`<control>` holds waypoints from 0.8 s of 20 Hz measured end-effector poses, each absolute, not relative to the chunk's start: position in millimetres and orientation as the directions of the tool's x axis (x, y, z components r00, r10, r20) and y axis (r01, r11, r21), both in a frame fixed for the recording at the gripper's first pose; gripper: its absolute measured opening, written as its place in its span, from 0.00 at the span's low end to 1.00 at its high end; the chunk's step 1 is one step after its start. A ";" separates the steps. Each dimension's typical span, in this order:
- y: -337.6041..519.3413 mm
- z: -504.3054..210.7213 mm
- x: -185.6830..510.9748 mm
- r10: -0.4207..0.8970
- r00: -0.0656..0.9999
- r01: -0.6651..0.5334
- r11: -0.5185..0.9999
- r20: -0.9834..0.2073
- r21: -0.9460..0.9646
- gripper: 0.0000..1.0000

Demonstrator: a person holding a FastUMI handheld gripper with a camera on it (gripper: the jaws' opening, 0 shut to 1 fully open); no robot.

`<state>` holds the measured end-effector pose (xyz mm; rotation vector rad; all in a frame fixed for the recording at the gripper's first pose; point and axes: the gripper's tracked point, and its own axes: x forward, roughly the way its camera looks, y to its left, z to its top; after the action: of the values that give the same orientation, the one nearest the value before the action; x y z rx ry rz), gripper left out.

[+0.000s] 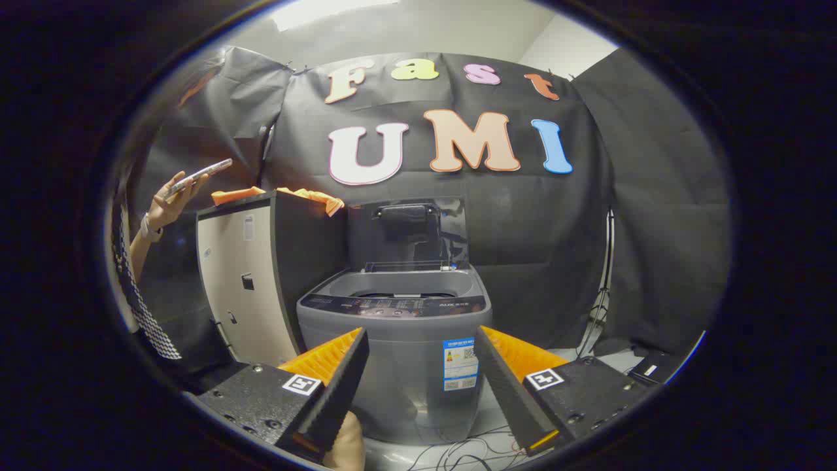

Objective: Put the clothes into the washing machine and then close the washing machine lid.

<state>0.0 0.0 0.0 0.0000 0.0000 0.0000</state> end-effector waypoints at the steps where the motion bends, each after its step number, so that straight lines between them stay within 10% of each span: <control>1: 0.0 0.4 0.3 -0.002 1.000 0.002 1.000 0.003 -0.003 0.98; 16: -2.9 -0.8 0.5 -0.013 1.000 0.013 1.000 0.001 0.010 0.98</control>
<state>0.5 -2.9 -0.8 0.0100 -0.0007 -0.0128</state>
